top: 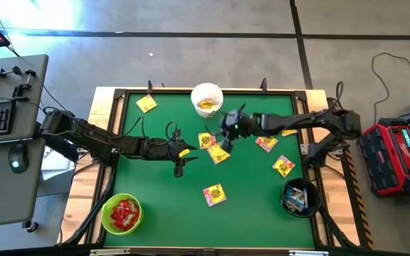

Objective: Sort candy by brand, put in halloween buckets
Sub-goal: Put the yellow candy into the white bucket

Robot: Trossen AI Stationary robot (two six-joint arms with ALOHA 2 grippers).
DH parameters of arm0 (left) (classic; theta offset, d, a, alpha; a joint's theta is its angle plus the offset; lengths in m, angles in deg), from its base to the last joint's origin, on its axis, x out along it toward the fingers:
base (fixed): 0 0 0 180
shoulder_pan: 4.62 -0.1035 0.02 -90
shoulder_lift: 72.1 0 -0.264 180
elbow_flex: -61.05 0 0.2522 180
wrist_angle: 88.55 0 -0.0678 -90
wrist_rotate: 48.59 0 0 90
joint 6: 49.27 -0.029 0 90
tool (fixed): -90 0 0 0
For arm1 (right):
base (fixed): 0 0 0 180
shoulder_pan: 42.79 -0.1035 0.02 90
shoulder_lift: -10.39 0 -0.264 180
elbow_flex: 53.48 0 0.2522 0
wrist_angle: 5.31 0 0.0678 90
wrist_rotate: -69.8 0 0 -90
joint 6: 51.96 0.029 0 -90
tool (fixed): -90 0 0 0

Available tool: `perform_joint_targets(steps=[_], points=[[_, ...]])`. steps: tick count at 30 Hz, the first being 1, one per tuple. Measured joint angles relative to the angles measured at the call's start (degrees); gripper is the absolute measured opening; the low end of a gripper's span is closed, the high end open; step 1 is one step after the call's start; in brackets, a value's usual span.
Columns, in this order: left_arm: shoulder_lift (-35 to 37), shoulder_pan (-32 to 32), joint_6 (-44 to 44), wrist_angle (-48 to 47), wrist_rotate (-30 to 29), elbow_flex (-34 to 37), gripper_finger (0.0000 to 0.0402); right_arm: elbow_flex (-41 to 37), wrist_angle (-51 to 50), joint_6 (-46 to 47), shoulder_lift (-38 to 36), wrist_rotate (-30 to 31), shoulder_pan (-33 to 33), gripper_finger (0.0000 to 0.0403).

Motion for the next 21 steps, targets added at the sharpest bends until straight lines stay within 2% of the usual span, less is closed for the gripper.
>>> perform_joint_targets(steps=[5, 9, 11, 15, 21], points=[[0.00, 0.00, 0.57, -0.04, 0.02, 0.00, 0.0158, -9.30, 7.21, 9.57, -0.04, -4.62, -1.82, 0.0022], [0.02, 0.00, 0.92, -0.04, 0.04, 0.00, 0.0158, -15.04, 13.15, 15.87, -0.04, -5.51, -1.49, 0.0076], [0.02, 0.00, 0.90, -0.04, 0.04, 0.00, 0.0158, -17.49, 16.93, 18.62, 0.22, -7.98, -1.22, 0.0107], [0.02, 0.00, 0.91, -0.04, 0.04, 0.00, 0.0158, -20.27, 20.17, 21.85, 1.16, -9.16, -1.06, 0.0155], [0.02, 0.01, 1.10, -0.07, 0.13, 0.00, 0.0158, -20.46, 23.63, 23.53, 6.10, -11.86, -0.92, 0.0165]])
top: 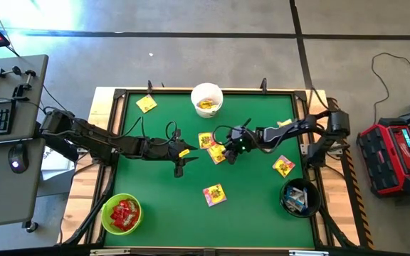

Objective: Sort candy by brand, put in halloween buckets
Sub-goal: Put the yellow candy into the white bucket

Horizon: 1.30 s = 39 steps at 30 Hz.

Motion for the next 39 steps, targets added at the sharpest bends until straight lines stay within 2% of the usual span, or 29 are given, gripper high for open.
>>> perform_joint_targets(steps=[7, 10, 13, 14, 19, 24, 28, 32, 37, 39], points=[[0.00, -0.01, 0.47, -0.43, 0.16, 0.00, 0.0158, 0.16, 6.30, 0.17, 3.55, -1.02, -0.04, 0.0139], [0.00, -0.01, 0.88, -0.59, 0.16, 0.00, 0.0158, 0.16, 7.71, -0.89, 3.59, -0.78, -0.11, 0.0097], [0.00, -0.01, 1.42, -1.08, 0.16, 0.00, 0.0158, 0.16, 7.81, -3.53, 3.59, -0.70, -0.15, 0.0026], [0.00, -0.01, 1.66, -1.26, 0.16, 0.00, 0.0158, 0.16, 7.90, -4.43, 3.59, -0.63, -0.15, 0.0014], [0.00, -0.01, 2.95, -1.43, 0.05, 0.00, 0.0158, 0.16, 7.85, -6.28, 2.06, -1.32, -0.52, 0.0003], [0.00, -0.06, 5.21, -1.88, -4.38, 0.00, 0.0158, 1.37, 7.45, -8.92, -3.44, 1.69, -2.08, 0.0001], [0.00, -0.16, 6.00, -3.13, -7.43, 0.00, 0.0158, 4.75, 4.85, -12.02, -7.65, 7.78, -2.26, 0.0000], [0.00, -0.43, 6.00, -3.05, -7.54, 0.00, 0.0158, 10.40, 3.56, -17.68, -8.32, 13.44, -1.16, 0.0000], [0.01, -0.43, 6.01, -3.09, -7.60, 0.00, 0.0158, 17.92, 1.37, -24.21, -6.78, 20.70, 3.85, 0.0000], [0.02, -0.43, 6.27, -3.61, -7.57, 0.00, 0.0158, 20.73, 1.09, -25.77, -5.69, 20.78, 6.77, 0.0000]])
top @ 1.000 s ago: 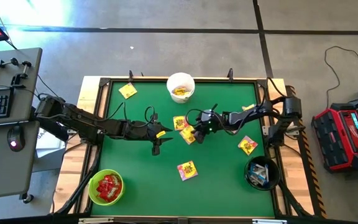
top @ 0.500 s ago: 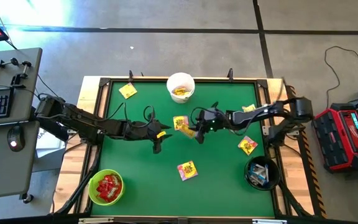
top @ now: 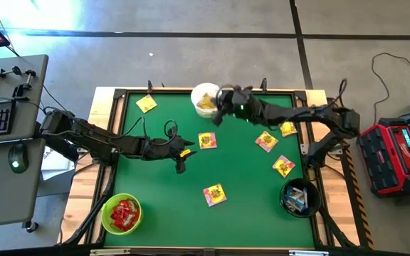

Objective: Sort candy by brand, put in halloween buckets
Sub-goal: Put the yellow candy into the white bucket

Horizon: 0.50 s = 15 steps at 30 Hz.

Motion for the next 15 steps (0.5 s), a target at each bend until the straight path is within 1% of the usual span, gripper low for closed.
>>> perform_joint_targets(steps=[4, 7, 9, 13, 15], points=[[0.00, 0.00, 0.08, -0.84, 0.12, 0.00, 0.0158, 4.17, -2.70, -0.63, 3.38, -0.92, 5.53, 0.0000], [0.00, 0.00, 0.08, -1.03, 0.14, 0.00, 0.0158, 5.77, -3.13, -0.55, 6.66, -4.87, 8.65, 0.0000], [0.00, 0.00, 0.11, -1.05, 0.15, 0.00, 0.0158, 6.47, -3.06, -0.56, 8.56, -6.06, 9.83, 0.0000], [0.00, 0.00, 0.13, -1.16, 0.19, 0.00, 0.0158, 7.12, -3.36, -0.75, 11.51, -6.29, 11.16, 0.0000], [0.00, 0.00, 0.11, -1.45, 0.21, 0.00, 0.0158, 7.19, -4.23, -3.30, 11.86, -8.24, 11.44, 0.0002]])
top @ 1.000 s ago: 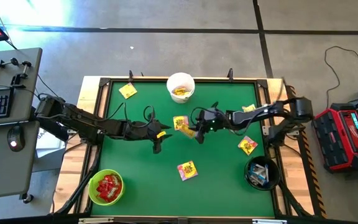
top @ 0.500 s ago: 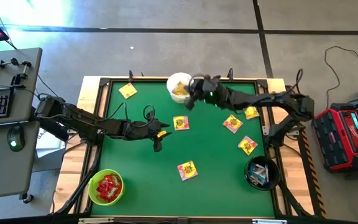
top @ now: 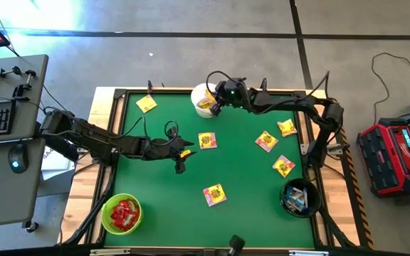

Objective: Sort candy by brand, put in halloween buckets
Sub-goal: Put the yellow candy into the white bucket

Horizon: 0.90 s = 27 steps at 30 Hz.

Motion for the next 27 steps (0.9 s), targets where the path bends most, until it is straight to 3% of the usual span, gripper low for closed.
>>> perform_joint_targets(steps=[3, 9, 13, 19, 27], points=[[0.00, 0.00, -0.02, -0.31, 0.02, 0.00, 0.0158, 0.11, -1.78, -1.90, -0.03, -2.89, -0.13, 0.0029], [0.00, 0.00, -0.03, -0.90, 0.04, 0.00, 0.0158, 0.11, -4.62, 0.03, -3.77, -4.80, -1.58, 0.0137], [0.00, 0.00, -0.04, -1.57, 0.04, 0.00, 0.0158, 0.11, -14.33, -0.88, -10.23, -6.38, -4.06, 0.0188], [0.00, 0.04, -0.07, -2.73, 0.16, 0.00, 0.0158, -1.96, -36.35, 1.24, -21.56, -3.66, -12.12, 0.0205], [0.00, 0.04, -0.13, -2.91, 0.27, 0.00, 0.0158, -15.17, -50.90, 21.07, -35.53, 5.33, -22.49, 0.0205]])
